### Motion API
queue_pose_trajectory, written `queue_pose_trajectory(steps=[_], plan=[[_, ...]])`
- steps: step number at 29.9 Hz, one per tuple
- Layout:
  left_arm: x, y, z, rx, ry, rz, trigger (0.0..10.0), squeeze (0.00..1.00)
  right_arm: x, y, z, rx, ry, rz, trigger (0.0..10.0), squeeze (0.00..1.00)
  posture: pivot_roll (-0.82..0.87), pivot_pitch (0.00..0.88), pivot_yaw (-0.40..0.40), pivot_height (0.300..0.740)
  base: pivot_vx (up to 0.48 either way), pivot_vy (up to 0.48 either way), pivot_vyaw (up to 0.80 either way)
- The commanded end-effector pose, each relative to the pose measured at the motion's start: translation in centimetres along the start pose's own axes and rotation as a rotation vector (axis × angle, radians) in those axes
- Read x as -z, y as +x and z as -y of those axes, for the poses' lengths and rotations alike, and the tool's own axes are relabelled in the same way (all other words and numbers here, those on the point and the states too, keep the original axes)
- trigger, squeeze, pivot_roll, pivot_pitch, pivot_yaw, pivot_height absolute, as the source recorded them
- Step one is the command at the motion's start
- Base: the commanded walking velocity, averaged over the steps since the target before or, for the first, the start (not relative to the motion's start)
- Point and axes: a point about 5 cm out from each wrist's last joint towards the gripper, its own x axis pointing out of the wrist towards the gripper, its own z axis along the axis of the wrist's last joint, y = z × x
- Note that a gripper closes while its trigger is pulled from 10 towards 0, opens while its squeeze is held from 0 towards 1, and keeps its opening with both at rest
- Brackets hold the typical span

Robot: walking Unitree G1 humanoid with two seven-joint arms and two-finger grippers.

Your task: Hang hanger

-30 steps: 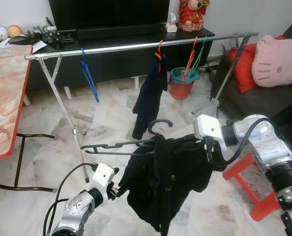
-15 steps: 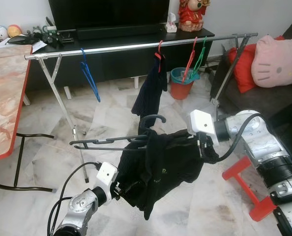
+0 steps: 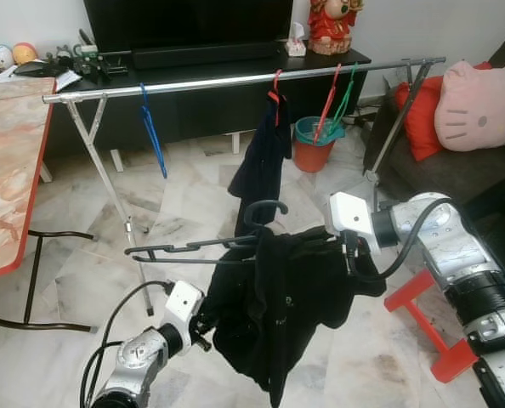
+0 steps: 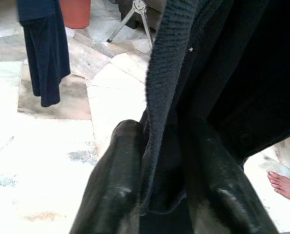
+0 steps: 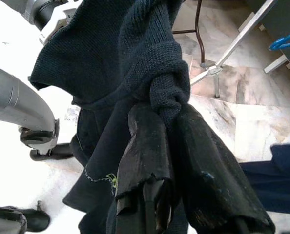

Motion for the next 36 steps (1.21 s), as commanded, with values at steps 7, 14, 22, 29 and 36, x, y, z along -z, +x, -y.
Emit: queue_pose_trajectory(steps=[7, 14, 22, 29, 36], plan=[[0.7, -0.3, 0.3, 0.012, -0.009, -0.024, 0.0, 0.0, -0.1, -0.3, 0.3, 0.026, -0.013, -0.001, 0.0, 0.0, -0.03, 0.0, -0.052, 0.74, 0.0, 0.0, 0.0], [0.9, -0.5, 0.3, 0.006, -0.02, -0.021, 0.0, 0.0, 0.0, -0.5, 0.2, 0.031, -0.016, -0.003, 0.0, 0.0, -0.03, 0.0, -0.051, 0.74, 0.0, 0.0, 0.0], [1.2, -0.7, 0.4, -0.01, -0.05, -0.023, 0.0, 0.0, 0.1, -0.7, 0.2, 0.062, -0.002, 0.019, 0.0, 0.0, -0.03, 0.0, -0.047, 0.74, 0.0, 0.0, 0.0], [2.2, -1.7, -0.3, -0.09, -0.071, -0.055, 0.0, 0.0, -0.3, -1.8, 0.2, 0.109, 0.064, 0.194, 0.0, 0.0, -0.03, 0.0, -0.047, 0.74, 0.0, 0.0, 0.0], [3.1, -2.3, -0.8, -0.146, -0.111, -0.114, 10.0, 0.0, -1.6, -2.9, -0.8, 0.048, 0.123, 0.422, 0.0, 0.0, -0.03, 0.0, -0.044, 0.74, 0.0, 0.0, 0.0]])
